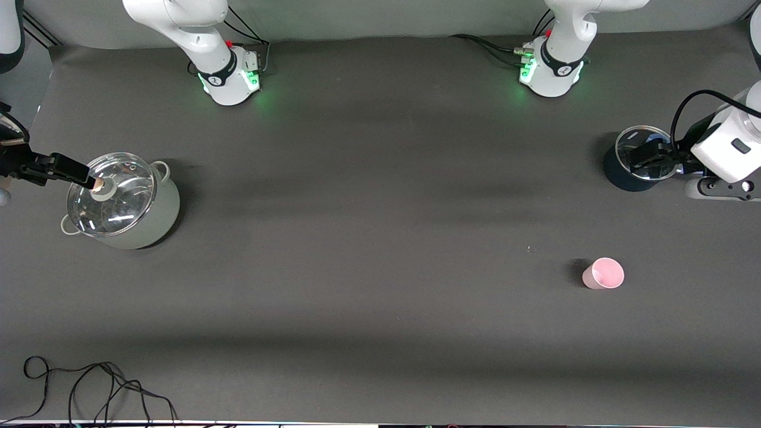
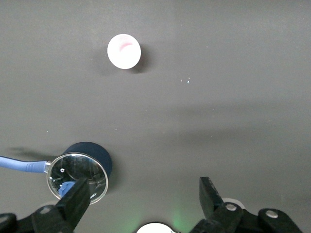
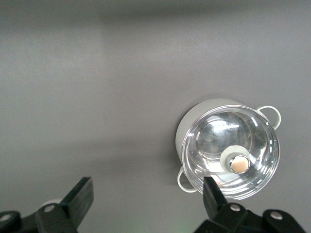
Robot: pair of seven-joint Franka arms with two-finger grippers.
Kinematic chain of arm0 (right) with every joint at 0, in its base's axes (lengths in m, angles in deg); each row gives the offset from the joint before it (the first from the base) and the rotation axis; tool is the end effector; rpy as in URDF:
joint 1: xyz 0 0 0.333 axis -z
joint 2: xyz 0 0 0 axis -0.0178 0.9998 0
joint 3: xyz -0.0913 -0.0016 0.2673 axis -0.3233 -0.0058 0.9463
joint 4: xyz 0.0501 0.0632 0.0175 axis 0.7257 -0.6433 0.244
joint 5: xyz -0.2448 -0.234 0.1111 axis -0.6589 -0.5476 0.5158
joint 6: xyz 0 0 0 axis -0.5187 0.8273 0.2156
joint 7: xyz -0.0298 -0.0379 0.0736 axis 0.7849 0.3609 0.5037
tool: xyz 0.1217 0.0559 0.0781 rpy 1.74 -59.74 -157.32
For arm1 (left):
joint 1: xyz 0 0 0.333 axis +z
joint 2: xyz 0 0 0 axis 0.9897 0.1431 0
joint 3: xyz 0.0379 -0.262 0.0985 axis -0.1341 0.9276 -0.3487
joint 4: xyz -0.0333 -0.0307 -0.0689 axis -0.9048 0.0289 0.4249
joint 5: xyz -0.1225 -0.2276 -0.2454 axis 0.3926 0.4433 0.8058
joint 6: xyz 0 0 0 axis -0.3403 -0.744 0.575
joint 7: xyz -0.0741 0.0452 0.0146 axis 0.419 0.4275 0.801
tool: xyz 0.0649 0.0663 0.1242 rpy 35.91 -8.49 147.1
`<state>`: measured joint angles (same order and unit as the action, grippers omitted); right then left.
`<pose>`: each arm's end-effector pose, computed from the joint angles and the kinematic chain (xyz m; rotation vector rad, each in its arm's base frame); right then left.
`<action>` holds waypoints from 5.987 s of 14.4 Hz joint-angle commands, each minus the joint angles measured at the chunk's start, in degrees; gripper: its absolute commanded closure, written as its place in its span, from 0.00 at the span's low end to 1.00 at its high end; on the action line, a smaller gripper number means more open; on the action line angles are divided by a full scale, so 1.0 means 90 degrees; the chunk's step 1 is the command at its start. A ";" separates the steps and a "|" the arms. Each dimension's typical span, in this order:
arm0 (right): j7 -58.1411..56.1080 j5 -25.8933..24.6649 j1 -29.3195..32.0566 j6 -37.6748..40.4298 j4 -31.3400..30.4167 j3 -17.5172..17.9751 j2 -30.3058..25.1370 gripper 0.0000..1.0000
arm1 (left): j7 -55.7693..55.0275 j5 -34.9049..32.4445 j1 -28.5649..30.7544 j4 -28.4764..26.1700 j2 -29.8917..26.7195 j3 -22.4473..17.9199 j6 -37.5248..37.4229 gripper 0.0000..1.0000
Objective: Transfer pink cup from left to right arm
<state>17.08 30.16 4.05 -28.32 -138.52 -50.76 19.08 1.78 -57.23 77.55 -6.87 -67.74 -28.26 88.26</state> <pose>0.5146 -0.0457 0.5179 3.1204 -0.1735 -0.0620 0.5089 -0.0280 0.5035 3.1252 -0.0776 -0.2134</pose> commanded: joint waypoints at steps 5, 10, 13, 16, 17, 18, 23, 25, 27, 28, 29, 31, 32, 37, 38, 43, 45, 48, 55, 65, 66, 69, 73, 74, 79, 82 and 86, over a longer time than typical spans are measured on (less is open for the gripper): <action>0.0124 0.0097 -0.0054 0.0110 0.0219 0.0001 0.0113 0.00 | 0.0056 -0.0138 -0.0068 0.0172 0.0067 -0.0032 -0.0116 0.00; 0.0114 0.0117 -0.0054 0.0110 0.0258 0.0011 0.0142 0.00 | 0.0056 -0.0148 -0.0078 0.0172 0.0067 -0.0032 -0.0126 0.00; 0.0114 0.0097 -0.0054 0.0110 0.0249 0.0011 0.0142 0.00 | 0.0056 -0.0148 -0.0078 0.0172 0.0067 -0.0032 -0.0126 0.00; 0.0075 0.0117 -0.0044 0.0120 0.0249 0.0011 0.0142 0.00 | 0.0056 -0.0148 -0.0068 0.0172 0.0087 -0.0032 -0.0116 0.00; 0.0075 0.0117 -0.0044 0.0120 0.0249 0.0011 0.0142 0.00 | 0.0066 -0.0148 -0.0068 0.0172 0.0116 -0.0032 -0.0116 0.00; 0.0075 0.0097 -0.0044 0.0120 0.0249 0.0011 0.0142 0.00 | 0.0057 -0.0148 -0.0059 0.0172 0.0116 -0.0032 -0.0107 0.00; 0.0075 0.0097 -0.0044 0.0120 0.0249 0.0011 0.0152 0.00 | 0.0483 -0.0109 0.0136 0.0687 0.0515 -0.0081 -0.0047 0.00; 0.0095 0.0117 -0.0044 0.0120 0.0249 0.0011 0.0152 0.00 | 0.1739 -0.0011 0.0380 0.0855 0.0633 -0.0081 0.0039 0.00; 0.0075 0.0116 -0.0044 0.0120 0.0249 0.0011 0.0142 0.00 | 0.2912 0.0193 0.0672 0.0865 0.0731 -0.0081 0.0283 0.00; 0.0085 0.0117 -0.0044 0.0120 0.0249 0.0011 0.0142 0.00 | 0.3565 0.0349 0.0819 0.0865 0.0809 -0.0081 0.0419 0.00; 0.0075 0.0117 -0.0044 0.0120 0.0249 0.0011 0.0152 0.00 | 0.4307 0.0505 0.1004 0.0865 0.0887 -0.0081 0.0537 0.00; 0.0095 0.0097 -0.0044 0.0120 0.0249 0.0011 0.0152 0.00 | 0.5733 0.0915 0.1336 0.0875 0.1130 -0.0081 0.0742 0.00; 0.0104 0.0097 -0.0044 0.0120 0.0249 0.0001 0.0152 0.00 | 0.6349 0.1226 0.1599 0.0875 0.1267 -0.0081 0.0791 0.00; 0.0075 0.0097 -0.0044 0.0120 0.0249 0.0011 0.0152 0.00 | 0.7457 0.1863 0.2148 0.0875 0.1931 -0.0081 0.0831 0.00; 0.0066 0.0097 -0.0044 0.0120 0.0249 0.0011 0.0152 0.00 | 0.7807 0.1990 0.2264 0.0875 0.2029 -0.0081 0.0947 0.00; 0.0114 0.0097 -0.0073 0.0120 0.0220 0.0030 0.0152 0.00 | 0.9486 0.2584 0.2870 0.0846 0.2420 -0.0071 0.1016 0.00; 0.0085 0.0097 -0.0132 0.0120 0.0200 0.0050 0.0152 0.00 | 1.0443 0.3102 0.3318 0.0797 0.2712 -0.0071 0.0997 0.00; 0.0065 0.0117 -0.0132 0.0120 0.0180 0.0040 0.0181 0.00 | 1.1178 0.3514 0.3486 0.0787 0.3230 -0.0061 0.1026 0.00; 0.0027 0.0117 -0.0132 0.0120 0.0180 0.0030 0.0181 0.00 | 1.2974 0.5397 0.3701 0.0602 0.4256 -0.0061 0.1251 0.00; -0.0013 0.0117 -0.0122 0.0120 0.0171 -0.0009 0.0181 0.00 | 1.5270 0.7126 0.3633 0.0172 0.5164 -0.0022 0.1934 0.00; -0.0013 0.0117 -0.0122 0.0120 0.0171 -0.0009 0.0181 0.00 | 1.5552 0.7282 0.3623 0.0162 0.5271 -0.0022 0.1925 0.00; -0.0013 0.0117 -0.0122 0.0120 0.0171 -0.0009 0.0181 0.00 | 1.6042 0.7538 0.3681 0.0065 0.5448 -0.0022 0.1847 0.00; -0.0237 0.0126 -0.0093 0.0120 0.0171 -0.0028 0.0181 0.00 | 1.6101 0.7538 0.3721 -0.0140 0.5448 -0.0022 0.1662 0.00; -0.0237 0.0126 -0.0083 0.0129 0.0171 -0.0028 0.0181 0.00 | 1.6101 0.7548 0.3721 -0.0189 0.5448 -0.0022 0.1603 0.00; -0.0237 0.0136 -0.0093 0.0120 0.0171 -0.0028 0.0181 0.00 | 1.6121 0.7645 0.3701 -0.0287 0.5468 0.0046 0.1622 0.00; -0.0237 0.0136 -0.0083 0.0120 0.0171 -0.0028 0.0191 0.00 | 1.6121 0.7742 0.3584 -0.0287 0.5526 0.0124 0.1690 0.00; -0.0237 0.0136 -0.0083 0.0120 0.0171 -0.0028 0.0181 0.00 | 1.6140 0.8016 0.3409 -0.0287 0.5604 0.0232 0.1885 0.00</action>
<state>16.26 30.18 3.23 -28.09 -138.05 -50.76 20.40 145.30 12.93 109.40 -8.84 -17.46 -26.02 104.08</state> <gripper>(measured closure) 0.000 0.000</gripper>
